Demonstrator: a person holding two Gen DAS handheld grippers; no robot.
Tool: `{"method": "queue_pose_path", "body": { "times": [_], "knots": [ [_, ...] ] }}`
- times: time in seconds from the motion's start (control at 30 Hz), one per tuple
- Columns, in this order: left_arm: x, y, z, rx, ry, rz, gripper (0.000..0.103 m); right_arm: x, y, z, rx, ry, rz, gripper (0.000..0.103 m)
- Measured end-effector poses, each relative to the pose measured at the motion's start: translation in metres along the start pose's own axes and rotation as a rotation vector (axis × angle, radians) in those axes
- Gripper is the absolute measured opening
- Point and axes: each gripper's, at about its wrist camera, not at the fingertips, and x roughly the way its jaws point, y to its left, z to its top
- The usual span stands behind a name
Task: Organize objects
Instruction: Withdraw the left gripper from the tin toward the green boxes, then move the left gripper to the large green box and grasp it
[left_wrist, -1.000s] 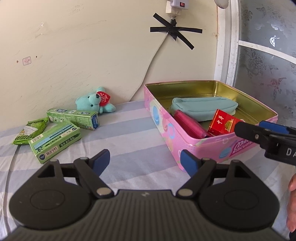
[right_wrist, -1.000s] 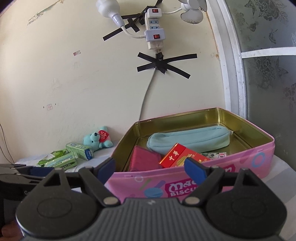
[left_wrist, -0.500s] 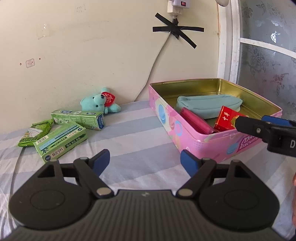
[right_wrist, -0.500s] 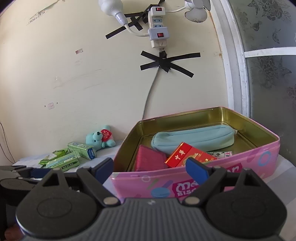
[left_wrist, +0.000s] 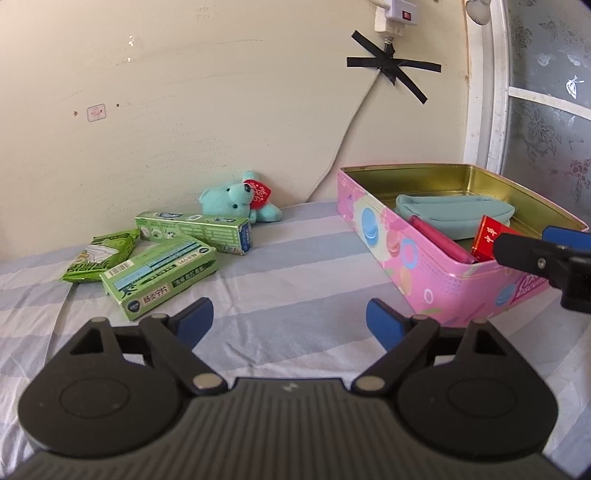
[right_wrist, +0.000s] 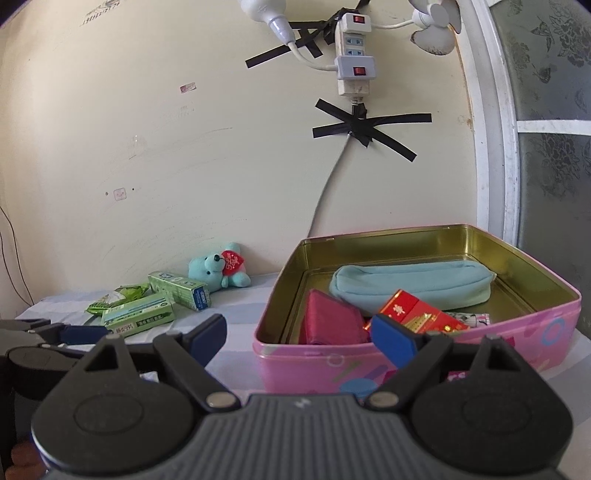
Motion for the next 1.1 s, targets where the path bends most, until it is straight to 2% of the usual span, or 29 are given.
{"method": "queue_pose_path", "body": {
  "times": [0.3,0.43,0.67,0.77,0.97,1.1],
  "knots": [
    [0.004,0.048,-0.008,-0.044,0.001,0.095,0.092,0.015,0.039,0.001,-0.094,0.015,0.059,0.088],
    [0.006,0.087,-0.010,-0.150,0.010,0.167,0.092,0.034,0.059,0.006,-0.114,0.049,0.139,0.088],
    [0.015,0.154,-0.024,-0.440,0.064,0.253,0.091,0.106,0.103,0.009,-0.114,0.210,0.295,0.087],
    [0.018,0.174,-0.029,-0.556,0.082,0.233,0.091,0.141,0.123,0.013,-0.110,0.252,0.321,0.084],
    [0.021,0.191,-0.035,-0.660,0.107,0.248,0.091,0.227,0.140,0.024,0.022,0.376,0.358,0.080],
    [0.024,0.194,-0.035,-0.667,0.115,0.250,0.091,0.270,0.149,0.021,0.059,0.443,0.362,0.077]
  ]
}}
